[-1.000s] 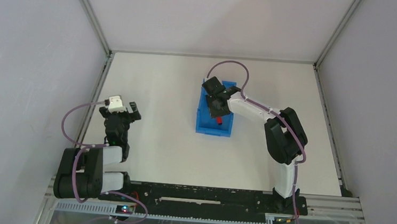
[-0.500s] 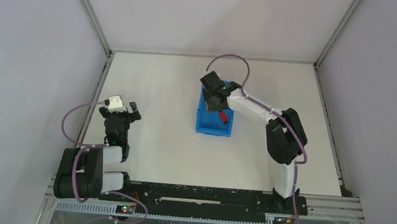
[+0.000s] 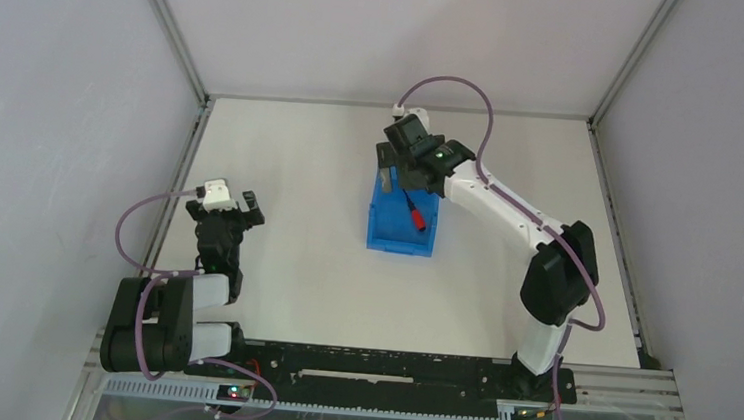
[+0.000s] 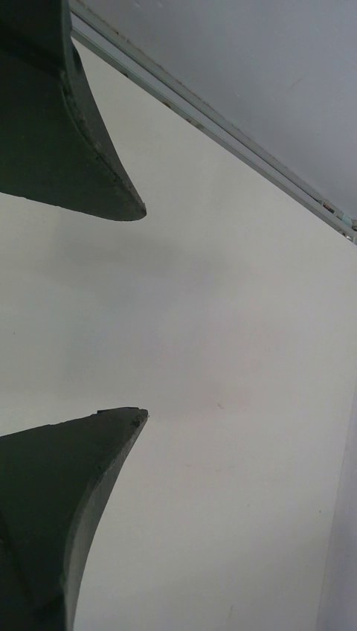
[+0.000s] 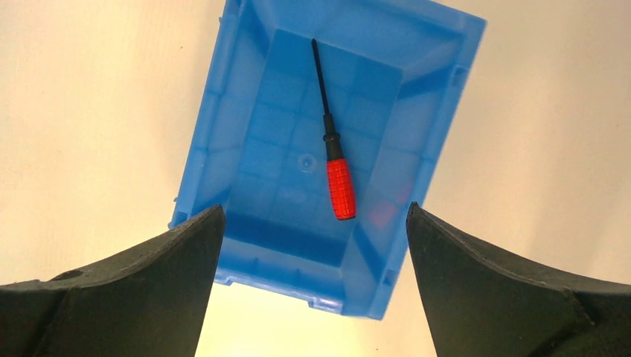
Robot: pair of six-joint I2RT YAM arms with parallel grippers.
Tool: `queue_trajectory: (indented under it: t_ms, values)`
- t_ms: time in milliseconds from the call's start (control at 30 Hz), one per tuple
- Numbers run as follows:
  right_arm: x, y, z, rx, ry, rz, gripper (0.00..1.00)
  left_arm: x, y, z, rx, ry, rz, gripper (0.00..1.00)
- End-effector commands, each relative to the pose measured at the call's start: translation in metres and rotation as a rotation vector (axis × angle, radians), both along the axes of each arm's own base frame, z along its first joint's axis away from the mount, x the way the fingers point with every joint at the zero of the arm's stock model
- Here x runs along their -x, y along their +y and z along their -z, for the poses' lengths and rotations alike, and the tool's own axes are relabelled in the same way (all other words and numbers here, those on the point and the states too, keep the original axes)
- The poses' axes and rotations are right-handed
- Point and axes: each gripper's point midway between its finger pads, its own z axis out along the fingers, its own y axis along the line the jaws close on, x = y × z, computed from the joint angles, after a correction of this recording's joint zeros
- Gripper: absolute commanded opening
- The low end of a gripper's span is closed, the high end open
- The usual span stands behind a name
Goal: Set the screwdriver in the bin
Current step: Place the screwdriver in the bin, then reset both arms
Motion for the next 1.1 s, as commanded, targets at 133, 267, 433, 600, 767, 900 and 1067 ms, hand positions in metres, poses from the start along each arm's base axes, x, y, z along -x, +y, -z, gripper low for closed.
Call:
queue_trajectory:
  t_ms: [133, 267, 433, 600, 767, 900, 1067]
  values:
    - [0.007, -0.036, -0.040, -0.005, -0.051, 0.086, 1.00, -0.011, 0.001, -0.027, -0.022, -0.076, -0.003, 1.00]
    - [0.011, -0.063, -0.044, -0.008, -0.048, 0.120, 1.00, -0.011, 0.001, -0.027, -0.023, -0.074, -0.003, 1.00]
    - [0.016, -0.105, -0.040, -0.027, -0.025, 0.165, 1.00, -0.011, 0.001, -0.027, -0.023, -0.075, -0.003, 1.00]
    - [0.022, -0.157, -0.032, -0.022, -0.002, 0.224, 1.00, -0.011, 0.001, -0.027, -0.023, -0.075, -0.003, 1.00]
    - [0.029, -0.202, -0.031, -0.039, 0.006, 0.289, 1.00, -0.011, 0.001, -0.027, -0.023, -0.075, -0.004, 1.00]
    - [0.037, -0.228, -0.027, -0.070, 0.019, 0.315, 1.00, -0.011, 0.001, -0.028, -0.024, -0.077, -0.002, 1.00]
    - [0.038, -0.254, -0.024, -0.074, 0.017, 0.357, 1.00, -0.011, 0.001, -0.027, -0.023, -0.075, -0.003, 1.00]
